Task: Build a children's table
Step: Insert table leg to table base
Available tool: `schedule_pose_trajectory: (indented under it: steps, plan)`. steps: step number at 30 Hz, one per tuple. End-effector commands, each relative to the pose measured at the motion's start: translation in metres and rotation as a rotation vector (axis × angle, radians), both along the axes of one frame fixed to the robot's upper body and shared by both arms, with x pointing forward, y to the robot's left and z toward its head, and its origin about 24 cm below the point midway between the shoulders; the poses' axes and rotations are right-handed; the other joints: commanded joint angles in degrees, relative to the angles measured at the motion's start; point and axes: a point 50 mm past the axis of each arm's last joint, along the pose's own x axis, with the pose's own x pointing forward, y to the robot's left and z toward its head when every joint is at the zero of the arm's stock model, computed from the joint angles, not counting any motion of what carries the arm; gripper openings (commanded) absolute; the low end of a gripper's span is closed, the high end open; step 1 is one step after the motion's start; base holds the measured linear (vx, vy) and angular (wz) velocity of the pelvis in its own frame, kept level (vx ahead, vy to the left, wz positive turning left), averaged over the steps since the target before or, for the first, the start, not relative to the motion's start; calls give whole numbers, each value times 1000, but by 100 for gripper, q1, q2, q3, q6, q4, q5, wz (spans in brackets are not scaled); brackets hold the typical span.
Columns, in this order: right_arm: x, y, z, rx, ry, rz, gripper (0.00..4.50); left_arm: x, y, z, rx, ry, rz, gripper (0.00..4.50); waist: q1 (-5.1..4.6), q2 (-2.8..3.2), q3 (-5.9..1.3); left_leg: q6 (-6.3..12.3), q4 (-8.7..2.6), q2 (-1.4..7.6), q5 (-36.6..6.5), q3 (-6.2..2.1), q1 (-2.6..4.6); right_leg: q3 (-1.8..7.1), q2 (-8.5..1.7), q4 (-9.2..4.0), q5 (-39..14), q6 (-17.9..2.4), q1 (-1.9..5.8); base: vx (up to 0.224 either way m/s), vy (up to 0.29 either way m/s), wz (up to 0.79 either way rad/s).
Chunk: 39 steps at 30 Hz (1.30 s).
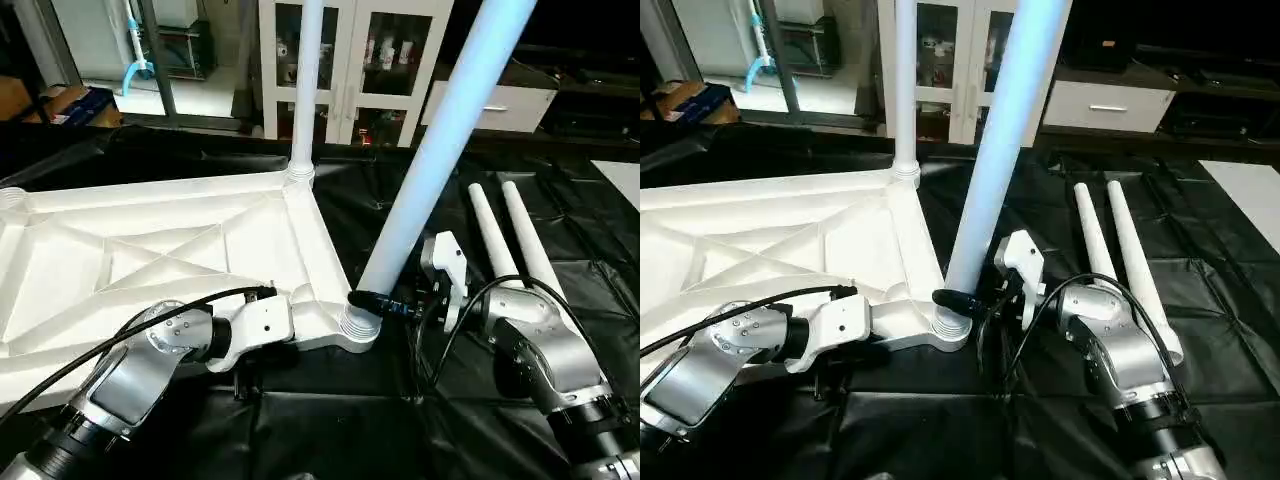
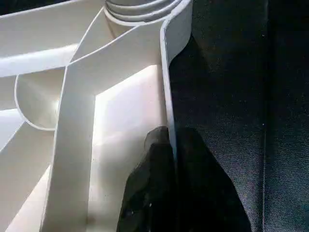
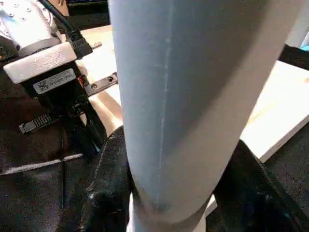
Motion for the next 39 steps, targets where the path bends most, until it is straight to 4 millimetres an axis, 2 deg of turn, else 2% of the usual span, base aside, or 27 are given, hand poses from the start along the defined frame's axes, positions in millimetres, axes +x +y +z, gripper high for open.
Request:
schedule_pose_trajectory:
  steps: [1, 7, 12, 18, 20, 21, 24, 26, 27, 31, 32, 33, 36, 37, 39]
  plan:
    - [-21, -30, -62, -252, 249, -110, 182, -11, -4, -14, 3, 74, -42, 0, -48, 15, 3, -314, -521, 603, -2567, -341, 155, 292, -451, -589, -1772, -691, -190, 0, 0, 0]
    - [-14, -21, -47, -149, 205, -161, 182, -10, -6, -11, -12, 66, -46, 0, -50, 20, 6, -333, -536, 603, -2571, -339, 150, 292, -441, -589, -1646, -681, -191, 0, 0, 0]
    - [-10, -23, -46, -146, 202, -221, 182, -8, -7, -9, -17, 60, -20, 0, -52, 24, 16, -350, -541, 606, -2582, -341, 150, 299, -454, -604, -1799, -667, -202, 0, 0, 0]
    - [-8, -23, -50, -153, 196, -331, 182, -2, -12, -4, -36, 42, 60, 0, -91, 29, 40, -527, -578, 609, -3000, -399, 156, 292, -469, -643, -2413, -525, -242, 0, 0, 0]
    - [-7, -23, -54, -161, 190, -390, 182, -1, -18, -2, -64, 44, 90, 0, -127, 39, 54, -668, -600, 600, -3316, -436, 166, 277, -459, -663, -2673, -429, -280, 0, 0, 0]
    - [-6, -23, -55, -168, 182, -412, 182, 0, -20, -2, -66, 40, 102, 0, -151, 27, 48, -716, -608, 593, -3456, -457, 170, 262, -454, -669, -2739, -381, -278, 0, 0, 0]
    - [-5, -23, -57, -177, 168, -462, 182, 2, -23, -2, -66, 30, 124, 0, -205, 45, 53, -772, -648, 578, -3628, -497, 134, 229, -441, -672, -2640, -328, -249, -11, 18, -5]
    - [-1, -23, -58, -185, 159, -519, 182, 5, -24, -2, -68, 22, 146, 0, -211, 55, 59, -787, -636, 570, -3814, -484, 193, 249, -441, -708, -2670, -304, -316, 0, 0, 0]
    - [4, -24, -60, -205, 146, -587, 182, 8, -26, -1, -70, 16, 168, 0, -222, 76, 60, -819, -641, 565, -3877, -487, 201, 243, -439, -715, -2660, -310, -322, 0, 0, 0]
    - [16, -22, -63, -240, 132, -738, 182, 15, -34, 2, -90, 0, 220, 0, -297, 88, 60, -967, -702, 538, -4209, -544, 153, 156, -402, -682, -2545, -292, -264, -28, 21, -11]
    - [19, -21, -64, -239, 137, -769, 182, 17, -35, 2, -95, -4, 232, 0, -313, 80, 65, -976, -704, 529, -4268, -543, 148, 149, -396, -688, -2543, -289, -275, -57, 41, -23]
    - [23, -20, -64, -237, 142, -814, 182, 19, -37, 3, -98, -13, 245, 0, -345, 71, 37, -926, -677, 512, -4242, -529, 162, 158, -412, -703, -2496, -299, -295, -56, 30, -19]
    - [31, -15, -63, -227, 150, -889, 182, 26, -41, 7, -111, -42, 284, 0, -388, 72, 85, -891, -684, 507, -4494, -522, 180, 120, -400, -746, -2717, -279, -331, -57, 20, -15]
    - [33, -14, -63, -228, 147, -914, 182, 28, -42, 8, -116, -50, 298, 0, -393, 69, 93, -883, -693, 507, -4639, -521, 200, 91, -393, -752, -2810, -268, -339, -52, 16, -15]
    - [35, -13, -64, -221, 156, -952, 182, 31, -44, 10, -124, -58, 329, 0, -401, 94, 116, -913, -769, 501, -4964, -483, 218, -8, -301, -738, -2761, -242, -334, -53, 14, -14]
